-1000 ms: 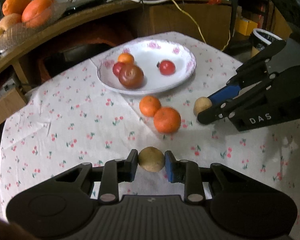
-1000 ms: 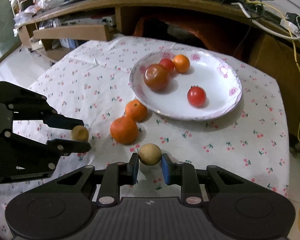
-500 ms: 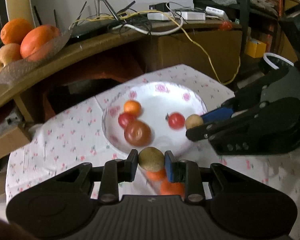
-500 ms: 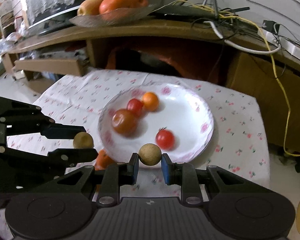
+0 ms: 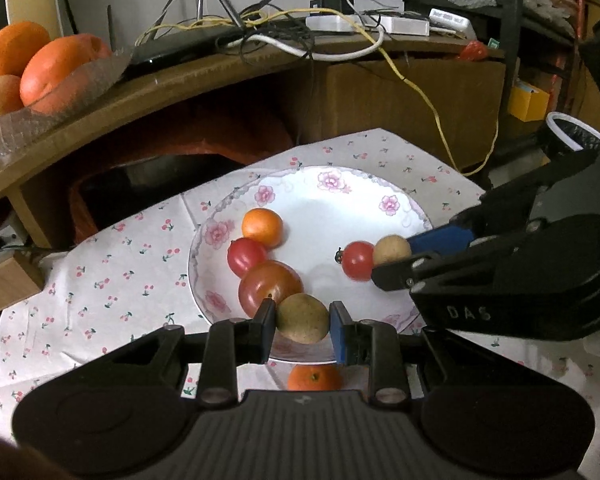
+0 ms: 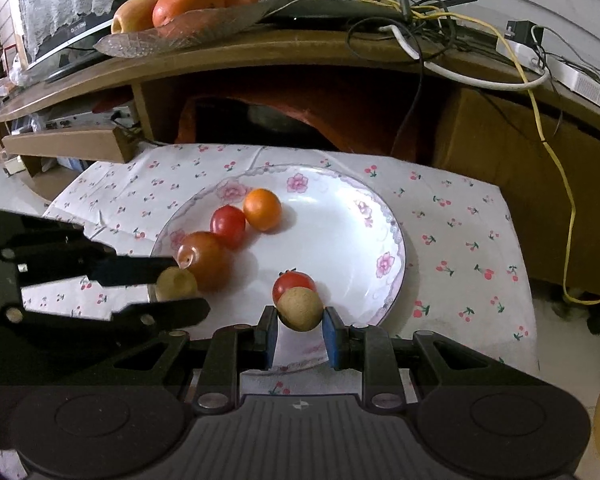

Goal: Organize fruits
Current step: 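Lower both kiwis into the bowl beside the tomatoes and open both tools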

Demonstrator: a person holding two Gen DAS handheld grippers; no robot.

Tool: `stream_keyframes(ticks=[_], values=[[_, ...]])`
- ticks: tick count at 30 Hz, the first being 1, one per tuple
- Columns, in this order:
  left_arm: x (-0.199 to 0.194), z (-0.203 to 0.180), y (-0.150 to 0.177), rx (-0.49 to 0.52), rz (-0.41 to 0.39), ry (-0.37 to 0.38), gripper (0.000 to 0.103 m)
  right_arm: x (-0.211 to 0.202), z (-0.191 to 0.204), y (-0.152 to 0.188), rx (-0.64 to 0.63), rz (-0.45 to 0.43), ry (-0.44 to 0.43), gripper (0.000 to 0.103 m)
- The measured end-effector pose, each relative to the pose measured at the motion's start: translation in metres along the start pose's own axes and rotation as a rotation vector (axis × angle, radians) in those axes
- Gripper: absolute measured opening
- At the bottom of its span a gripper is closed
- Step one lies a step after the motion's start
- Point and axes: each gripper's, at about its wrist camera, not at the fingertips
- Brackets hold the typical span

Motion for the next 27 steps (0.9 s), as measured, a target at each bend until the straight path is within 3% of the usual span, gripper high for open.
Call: stream_keyframes(ticks=[12,19,27], values=[[0.001,0.002,-0.001,-0.011,0.004,-0.011,0.035,-0.001,0.002,-0.003,0.007,-0.019,-0.01,0.028],[-0.002,0.002,-0.003,-0.019,-0.015,-0.012,0.043,-0.006,-0.001,-0.005,0.025,-0.041,-0.01,0.032],[-0.014,0.008,-0.005,-0.027,-0.033,-0.032,0.044,-0.018,-0.006,-0.004,0.048,-0.066,-0.011,0.034]])
Point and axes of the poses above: each gripper's, at about its wrist camera, not at the fingertips, and x roughly the way its jaws point, z to its left, y to its underside, and after that the axes turned 11 degrees about x, right-handed
